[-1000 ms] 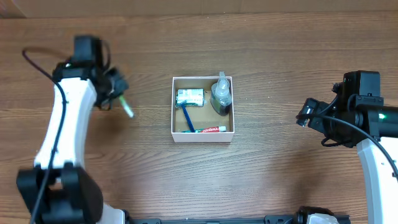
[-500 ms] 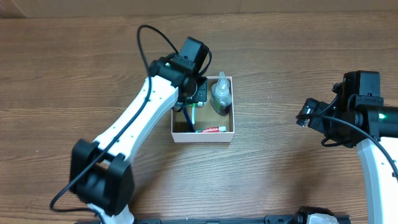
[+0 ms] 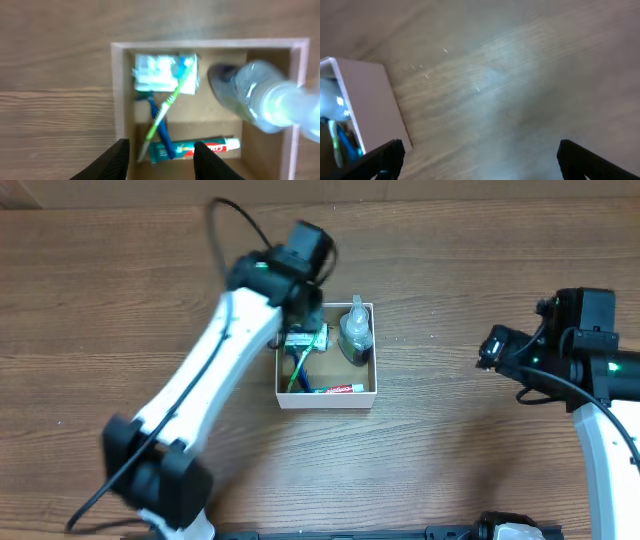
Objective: Pack container
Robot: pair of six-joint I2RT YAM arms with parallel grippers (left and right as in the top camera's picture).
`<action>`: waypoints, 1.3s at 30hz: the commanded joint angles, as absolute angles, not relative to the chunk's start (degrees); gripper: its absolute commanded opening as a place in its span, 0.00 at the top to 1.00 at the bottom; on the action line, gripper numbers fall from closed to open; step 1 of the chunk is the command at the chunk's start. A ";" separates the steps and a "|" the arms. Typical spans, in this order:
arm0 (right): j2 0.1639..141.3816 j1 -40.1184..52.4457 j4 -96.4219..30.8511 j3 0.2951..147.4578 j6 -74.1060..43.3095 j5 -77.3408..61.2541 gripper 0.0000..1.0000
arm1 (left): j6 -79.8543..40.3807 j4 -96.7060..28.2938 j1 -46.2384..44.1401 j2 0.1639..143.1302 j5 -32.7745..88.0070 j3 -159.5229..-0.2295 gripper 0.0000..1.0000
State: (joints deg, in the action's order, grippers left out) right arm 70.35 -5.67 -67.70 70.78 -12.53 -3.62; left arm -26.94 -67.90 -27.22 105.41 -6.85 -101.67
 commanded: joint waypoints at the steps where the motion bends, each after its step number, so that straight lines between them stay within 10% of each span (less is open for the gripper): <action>1: 70.15 -1.41 -60.45 71.77 -6.98 -6.22 0.00 | -31.38 -67.92 -19.07 96.88 -11.77 -103.79 0.54; 3: 70.43 2.17 -53.49 71.75 -5.63 -6.04 0.00 | -31.33 -67.00 -13.85 95.68 -11.55 -103.79 0.46; 6: 72.38 4.67 -48.21 71.75 -5.45 -4.49 0.00 | -31.29 -67.02 -8.62 96.18 -11.62 -103.77 0.00; 17: 68.69 4.75 -47.31 71.00 -10.02 0.38 0.00 | -17.23 -71.07 -2.83 88.66 -9.15 -101.65 0.00; 28: 35.51 4.82 -44.34 43.38 -12.01 2.96 0.00 | -18.04 -53.15 -3.55 31.05 -8.32 -50.46 0.00; 39: 36.18 4.82 -48.38 43.29 -12.01 2.94 0.00 | -19.31 -63.22 -3.55 28.38 -7.88 -46.98 0.00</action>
State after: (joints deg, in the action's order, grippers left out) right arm 36.32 4.64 -48.62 43.48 -11.79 2.39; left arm -18.46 -62.54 -3.38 28.62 -8.16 -47.18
